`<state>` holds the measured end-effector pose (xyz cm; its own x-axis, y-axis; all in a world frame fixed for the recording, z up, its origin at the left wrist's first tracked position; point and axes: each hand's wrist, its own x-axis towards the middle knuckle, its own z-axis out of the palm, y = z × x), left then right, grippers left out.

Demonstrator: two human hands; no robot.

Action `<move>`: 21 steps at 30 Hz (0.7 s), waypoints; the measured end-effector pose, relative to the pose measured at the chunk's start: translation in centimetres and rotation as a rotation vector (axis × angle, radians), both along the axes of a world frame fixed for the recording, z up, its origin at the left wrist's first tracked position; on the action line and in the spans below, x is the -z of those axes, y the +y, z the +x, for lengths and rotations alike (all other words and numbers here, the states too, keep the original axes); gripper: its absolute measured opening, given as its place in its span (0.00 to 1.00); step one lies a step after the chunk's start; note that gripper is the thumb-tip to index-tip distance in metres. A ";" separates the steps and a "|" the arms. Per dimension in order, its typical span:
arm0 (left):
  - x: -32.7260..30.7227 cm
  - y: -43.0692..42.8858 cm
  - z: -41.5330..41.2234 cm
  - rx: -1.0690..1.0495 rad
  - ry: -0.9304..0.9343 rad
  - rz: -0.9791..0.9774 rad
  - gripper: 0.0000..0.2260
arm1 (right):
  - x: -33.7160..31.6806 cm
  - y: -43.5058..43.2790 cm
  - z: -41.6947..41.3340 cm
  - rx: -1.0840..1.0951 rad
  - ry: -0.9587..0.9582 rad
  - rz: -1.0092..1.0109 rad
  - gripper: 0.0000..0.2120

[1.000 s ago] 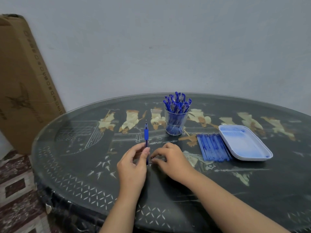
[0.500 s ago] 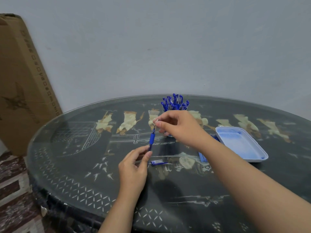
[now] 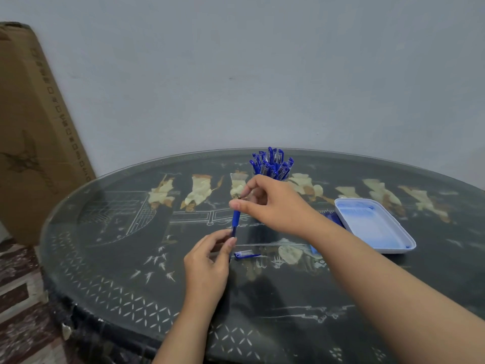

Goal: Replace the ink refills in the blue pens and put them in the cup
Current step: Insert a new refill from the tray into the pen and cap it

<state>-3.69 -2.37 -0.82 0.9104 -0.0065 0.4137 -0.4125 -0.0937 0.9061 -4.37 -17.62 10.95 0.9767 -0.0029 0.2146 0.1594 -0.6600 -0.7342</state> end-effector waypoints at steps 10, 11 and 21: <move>0.0 0.0 0.0 0.011 0.006 0.001 0.15 | 1.5 0.6 0.0 0.087 -0.017 0.155 0.14; 0.0 0.0 -0.1 0.010 0.009 0.001 0.15 | 1.5 0.5 0.0 0.064 -0.003 0.186 0.12; 0.1 0.0 0.1 0.002 0.012 -0.003 0.16 | 1.8 0.9 -0.2 0.051 0.022 0.291 0.09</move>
<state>-3.62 -2.33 -0.93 0.9154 -0.0067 0.4024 -0.4013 -0.0904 0.9115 -4.57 -16.75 9.18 0.9782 -0.1100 0.1762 0.1134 -0.4280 -0.8966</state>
